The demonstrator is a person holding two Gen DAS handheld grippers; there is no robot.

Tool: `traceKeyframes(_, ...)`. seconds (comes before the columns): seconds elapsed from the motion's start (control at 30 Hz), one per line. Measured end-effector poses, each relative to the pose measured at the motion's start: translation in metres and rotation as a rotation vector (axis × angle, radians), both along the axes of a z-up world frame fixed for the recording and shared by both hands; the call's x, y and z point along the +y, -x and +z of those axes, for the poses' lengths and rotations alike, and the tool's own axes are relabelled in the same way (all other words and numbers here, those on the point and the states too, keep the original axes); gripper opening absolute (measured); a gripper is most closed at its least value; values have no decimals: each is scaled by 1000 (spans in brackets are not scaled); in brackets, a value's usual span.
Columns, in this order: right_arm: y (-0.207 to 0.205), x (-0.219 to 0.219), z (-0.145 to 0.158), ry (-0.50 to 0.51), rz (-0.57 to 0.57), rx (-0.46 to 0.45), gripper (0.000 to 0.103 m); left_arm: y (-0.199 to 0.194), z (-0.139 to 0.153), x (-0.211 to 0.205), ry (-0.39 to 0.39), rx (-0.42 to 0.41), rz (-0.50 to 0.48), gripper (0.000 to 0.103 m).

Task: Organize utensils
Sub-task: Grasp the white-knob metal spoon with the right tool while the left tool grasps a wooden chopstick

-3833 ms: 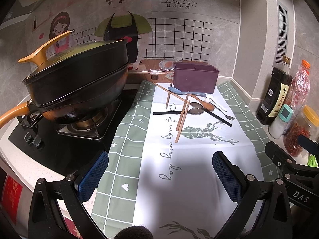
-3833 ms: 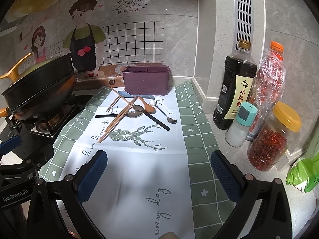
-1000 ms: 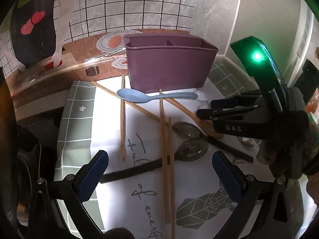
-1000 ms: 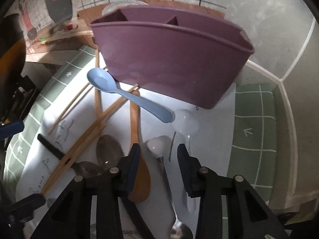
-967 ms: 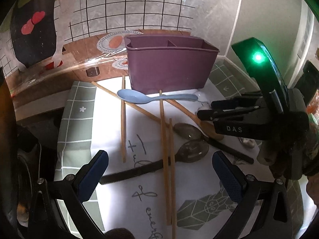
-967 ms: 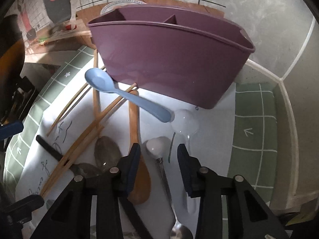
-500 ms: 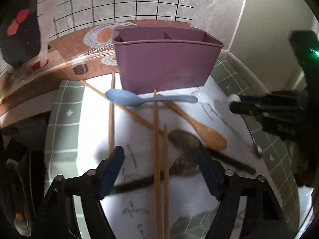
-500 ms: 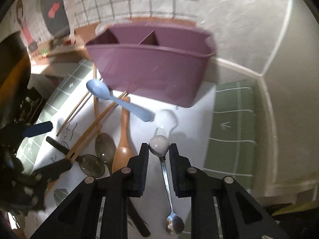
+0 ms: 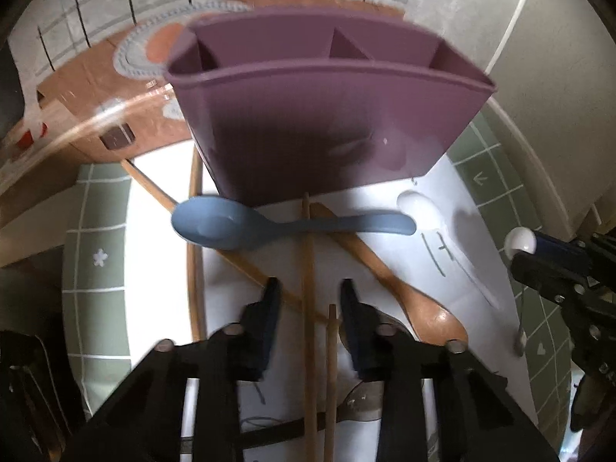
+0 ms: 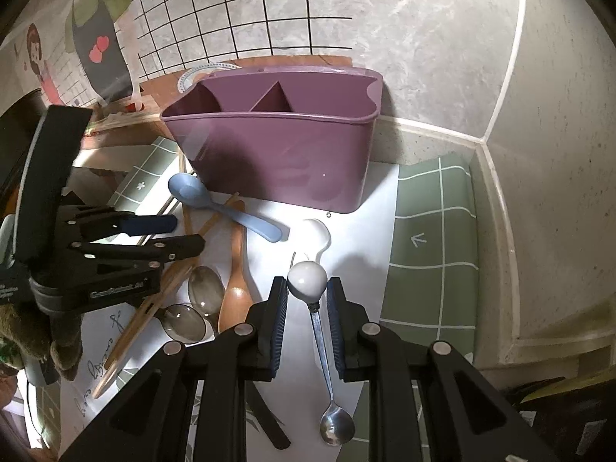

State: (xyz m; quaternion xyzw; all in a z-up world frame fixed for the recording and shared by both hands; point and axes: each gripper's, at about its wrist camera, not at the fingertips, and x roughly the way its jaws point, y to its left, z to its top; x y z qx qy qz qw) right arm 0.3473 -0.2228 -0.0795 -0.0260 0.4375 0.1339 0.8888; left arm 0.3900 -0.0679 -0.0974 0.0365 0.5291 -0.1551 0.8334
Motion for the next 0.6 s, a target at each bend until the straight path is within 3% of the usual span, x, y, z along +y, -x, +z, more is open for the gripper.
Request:
traceKeyframes(0.13,4,-1,5,-11,-21,-2,19,2,0,-2,11,10,-9,21)
traceKeyframes(0.23,11,0,19,-21,-37,-26,19,2,0,1,26,28,-8,10)
traceKeyframes(0.33,20,4,38,-26,-44,-58,19,8,5,10,111,52,12,0)
traceKeyframes(0.6,42,21,64,-50,-7,-113,19,63,44,28,172,-59,-7,0)
